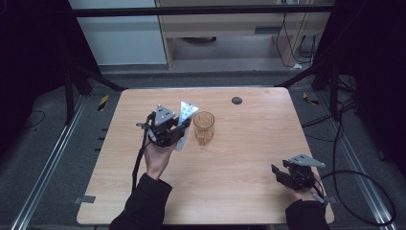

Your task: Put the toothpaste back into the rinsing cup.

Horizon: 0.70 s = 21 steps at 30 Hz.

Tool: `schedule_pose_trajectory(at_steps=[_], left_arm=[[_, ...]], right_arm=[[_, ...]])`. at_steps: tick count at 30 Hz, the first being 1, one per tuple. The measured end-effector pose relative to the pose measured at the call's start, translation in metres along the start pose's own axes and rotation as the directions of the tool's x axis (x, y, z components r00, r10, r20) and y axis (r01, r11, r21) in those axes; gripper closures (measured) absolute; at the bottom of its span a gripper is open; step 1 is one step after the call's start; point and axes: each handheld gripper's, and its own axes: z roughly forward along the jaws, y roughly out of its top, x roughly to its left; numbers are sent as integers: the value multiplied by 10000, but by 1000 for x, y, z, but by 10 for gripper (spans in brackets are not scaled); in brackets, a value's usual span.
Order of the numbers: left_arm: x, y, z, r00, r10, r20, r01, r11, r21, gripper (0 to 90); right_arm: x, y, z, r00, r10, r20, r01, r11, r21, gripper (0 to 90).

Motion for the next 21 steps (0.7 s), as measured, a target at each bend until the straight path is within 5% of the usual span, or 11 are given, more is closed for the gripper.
schedule_pose_trajectory(at_steps=[12, 21], left_arm=[[8, 12, 21, 9980, -581, -253, 558, 9950, -833, 715], [11, 17, 42, 9942, -1006, -384, 936, 9837, -1534, 715]], right_arm=[[1, -2, 2, 9999, -143, -3, 143, 9999, -33, 470], [0, -2, 3, 9998, -191, -41, 190, 9998, -97, 461]])
